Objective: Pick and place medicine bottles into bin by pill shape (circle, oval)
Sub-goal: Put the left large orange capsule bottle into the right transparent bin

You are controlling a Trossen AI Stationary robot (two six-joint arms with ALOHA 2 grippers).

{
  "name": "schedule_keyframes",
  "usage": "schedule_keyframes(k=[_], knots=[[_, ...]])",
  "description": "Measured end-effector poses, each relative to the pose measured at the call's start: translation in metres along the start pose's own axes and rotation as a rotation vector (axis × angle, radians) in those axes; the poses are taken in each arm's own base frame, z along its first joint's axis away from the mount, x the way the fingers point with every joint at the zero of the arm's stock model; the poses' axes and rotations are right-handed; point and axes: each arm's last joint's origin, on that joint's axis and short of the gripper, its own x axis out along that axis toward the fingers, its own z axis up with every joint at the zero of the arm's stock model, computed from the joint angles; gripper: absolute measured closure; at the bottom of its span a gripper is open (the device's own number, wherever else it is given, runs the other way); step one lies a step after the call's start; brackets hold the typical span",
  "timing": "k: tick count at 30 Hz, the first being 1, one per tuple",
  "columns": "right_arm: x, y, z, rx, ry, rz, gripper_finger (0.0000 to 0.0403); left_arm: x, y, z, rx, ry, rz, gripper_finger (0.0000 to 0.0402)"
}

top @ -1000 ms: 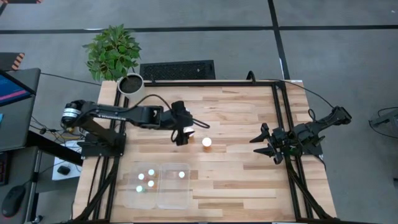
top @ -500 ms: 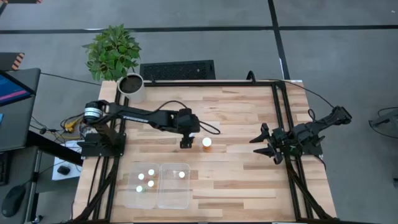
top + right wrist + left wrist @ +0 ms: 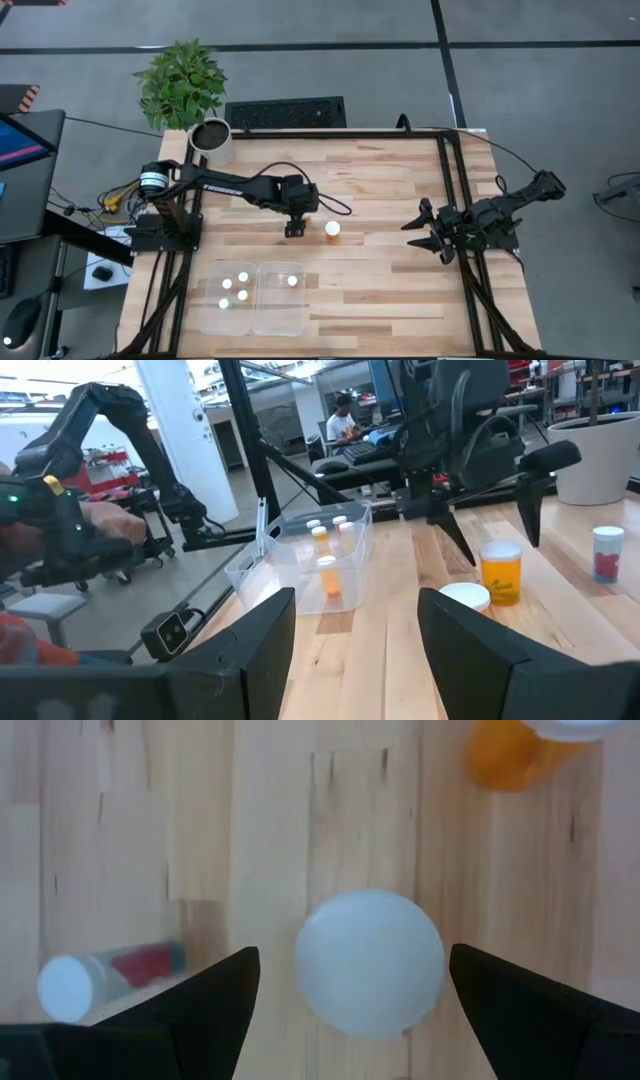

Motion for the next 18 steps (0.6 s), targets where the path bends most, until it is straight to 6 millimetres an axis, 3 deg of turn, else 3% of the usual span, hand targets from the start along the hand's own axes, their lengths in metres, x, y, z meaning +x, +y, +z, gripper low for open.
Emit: schedule_keyframes(k=[8,18], knots=[[0.0,0.0,0.0,0.0,0.0,0.001,0.0177,-0.0002,-0.0002,0.0011,-0.006,-0.013,-0.017,0.009],[0.0,0.0001,0.0,0.0,0.0,0.001,0.0177,-0.0006,-0.0008,0.001,-0.006,-0.015,-0.038,0.0195]])
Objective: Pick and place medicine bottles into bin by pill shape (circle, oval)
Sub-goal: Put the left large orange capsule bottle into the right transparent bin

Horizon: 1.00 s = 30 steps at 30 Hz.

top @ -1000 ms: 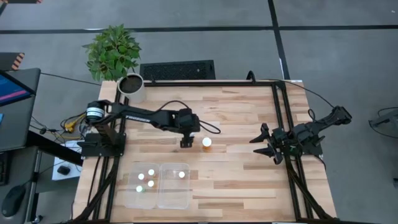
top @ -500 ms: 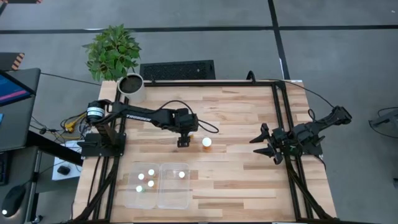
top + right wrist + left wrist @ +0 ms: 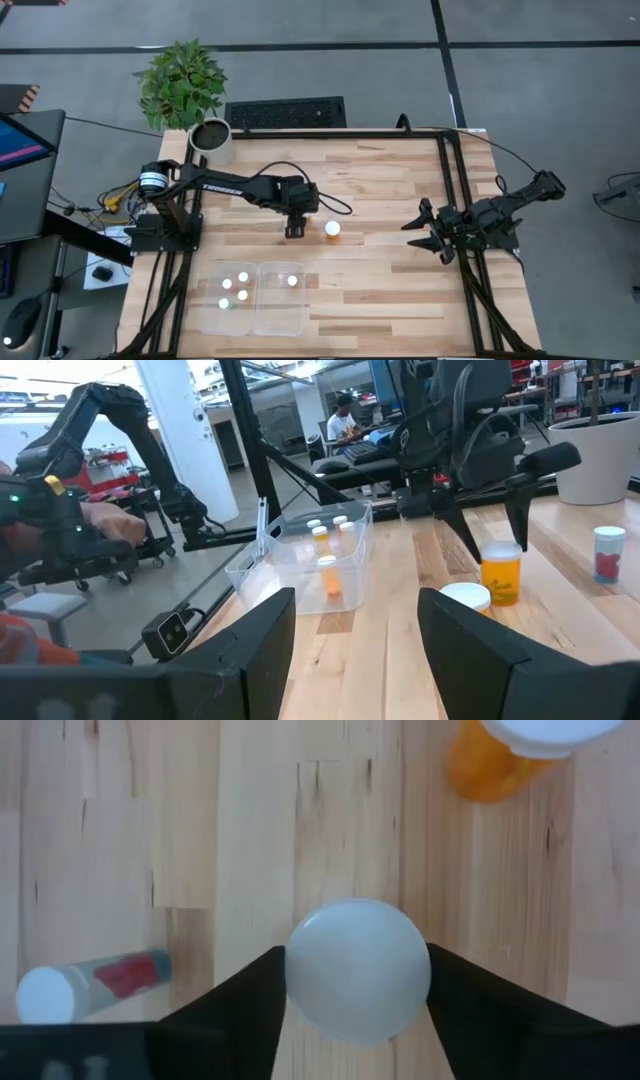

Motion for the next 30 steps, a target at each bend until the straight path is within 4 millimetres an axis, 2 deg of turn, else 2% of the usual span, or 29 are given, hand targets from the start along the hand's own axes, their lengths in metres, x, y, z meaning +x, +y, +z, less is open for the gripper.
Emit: schedule_keyframes(k=[3,9,12,16,20,24,30], knots=[[0.0,0.0,0.0,0.0,0.0,0.0,0.0177,0.0,0.0,0.0,-0.005,-0.001,0.001,0.0211],[0.0,0.0,0.0,0.0,0.0,0.0,0.0177,-0.002,-0.002,0.003,-0.012,-0.012,-0.002,0.0197],[0.0,0.0,0.0,0.0,0.0,0.0,0.0177,-0.007,-0.005,0.008,-0.003,-0.027,-0.005,0.0184],[0.0,0.0,0.0,0.0,0.0,0.0,0.0177,-0.019,-0.011,0.018,0.008,-0.038,-0.014,0.0193],[0.0,0.0,0.0,0.0,0.0,0.0,0.0177,-0.041,-0.021,0.026,0.015,-0.011,-0.03,0.0204],[0.0,0.0,0.0,0.0,0.0,0.0,0.0177,-0.074,-0.039,0.031,0.026,-0.025,-0.056,0.0196],[0.0,0.0,0.0,0.0,0.0,0.0,0.0177,-0.131,-0.077,0.024,0.016,-0.105,-0.091,0.0184]])
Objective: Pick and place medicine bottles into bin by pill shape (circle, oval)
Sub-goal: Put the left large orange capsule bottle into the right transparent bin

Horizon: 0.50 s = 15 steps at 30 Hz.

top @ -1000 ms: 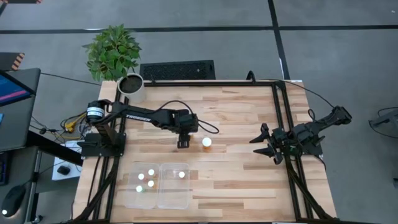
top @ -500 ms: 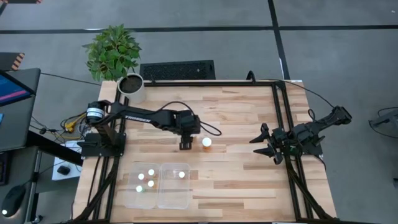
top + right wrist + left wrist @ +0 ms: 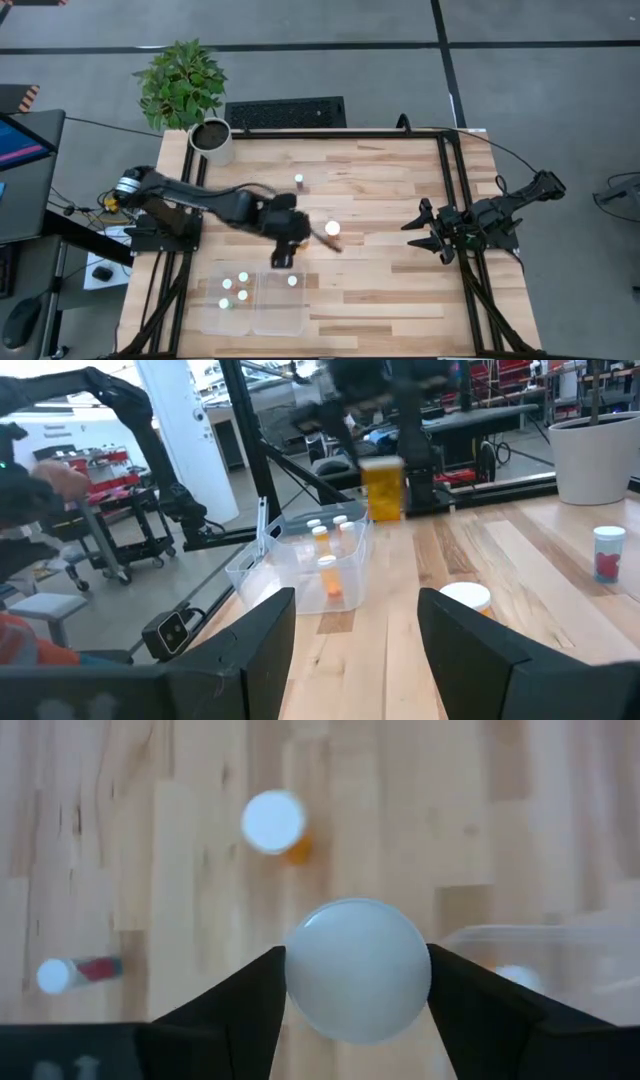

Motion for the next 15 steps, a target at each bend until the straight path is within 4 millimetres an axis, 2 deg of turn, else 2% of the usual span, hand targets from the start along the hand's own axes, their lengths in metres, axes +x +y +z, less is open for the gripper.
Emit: schedule_keyframes(k=[4,7,11,15], knots=[[0.0,0.0,0.0,0.0,0.0,0.0,0.0177,-0.032,-0.029,-0.01,-0.048,-0.069,-0.009,0.0188],[0.0,0.0,0.0,0.0,-0.001,0.0,0.0177,-0.046,-0.052,-0.025,-0.076,-0.059,0.006,0.0189],[0.0,0.0,0.0,0.0,-0.001,0.0,0.0177,-0.053,-0.079,-0.046,-0.129,0.001,0.049,0.0187],[0.0,0.0,0.0,0.0,-0.001,0.0,0.0177,-0.05,-0.103,-0.057,-0.166,-0.001,0.089,0.0187]])
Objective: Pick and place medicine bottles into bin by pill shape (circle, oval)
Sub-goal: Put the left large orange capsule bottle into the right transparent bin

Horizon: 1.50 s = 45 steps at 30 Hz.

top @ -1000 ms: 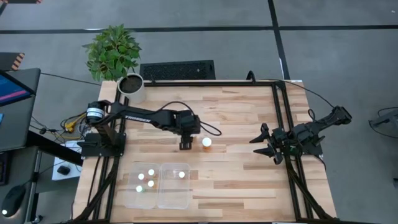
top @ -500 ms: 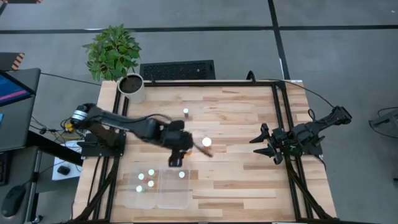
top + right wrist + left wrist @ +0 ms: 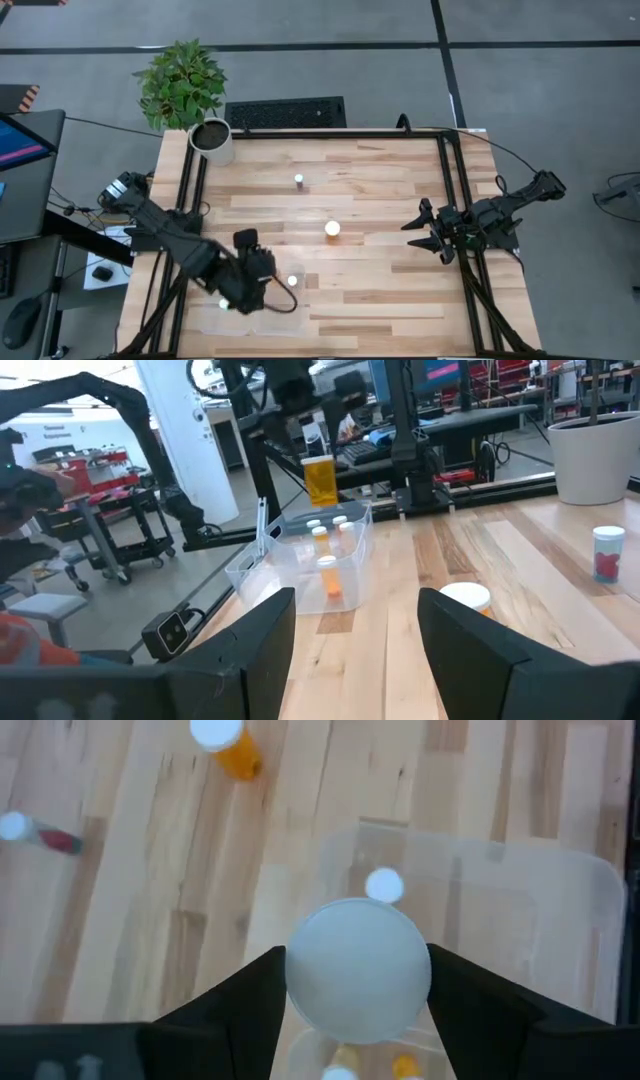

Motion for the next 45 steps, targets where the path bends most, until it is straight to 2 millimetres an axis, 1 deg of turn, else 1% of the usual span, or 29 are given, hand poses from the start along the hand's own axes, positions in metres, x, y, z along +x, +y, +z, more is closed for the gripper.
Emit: schedule_keyframes(k=[2,5,9,12,19,24,28,31,34,45], knots=[[0.0,0.0,0.0,0.0,0.0,0.0,0.0177,0.003,-0.009,-0.005,-0.005,-0.021,0.022,0.0187],[0.0,0.0,0.0,0.0,0.0,0.0,0.0177,0.015,-0.02,-0.017,-0.019,0.002,0.058,0.0187],[0.0,0.0,0.0,0.022,0.0,0.0,0.0177,0.035,-0.028,-0.035,-0.05,0.054,0.091,0.0187],[0.0,0.0,0.0,0.024,0.001,0.0,0.0177,0.047,-0.033,-0.043,-0.051,0.063,0.098,0.0187],[0.0,0.0,0.0,0.024,0.0,0.0,0.0177,0.06,-0.037,-0.041,-0.061,0.005,0.049,0.0187],[0.0,0.0,0.0,0.025,0.0,0.0,0.0177,0.073,-0.032,-0.047,-0.078,0.052,0.045,0.0187],[0.0,0.0,0.0,0.025,0.0,0.0,0.0177,0.08,-0.03,-0.049,-0.089,0.048,0.046,0.0186],[0.0,0.0,0.0,0.025,0.0,0.0,0.0177,0.088,-0.03,-0.049,-0.091,0.037,0.014,0.0186],[0.0,0.0,0.0,0.026,0.001,0.0,0.0177,0.095,-0.027,-0.052,-0.095,0.076,-0.009,0.0186],[0.0,0.0,0.0,0.026,0.0,0.0,0.0177,0.097,-0.025,-0.052,-0.094,0.085,-0.02,0.0186]])
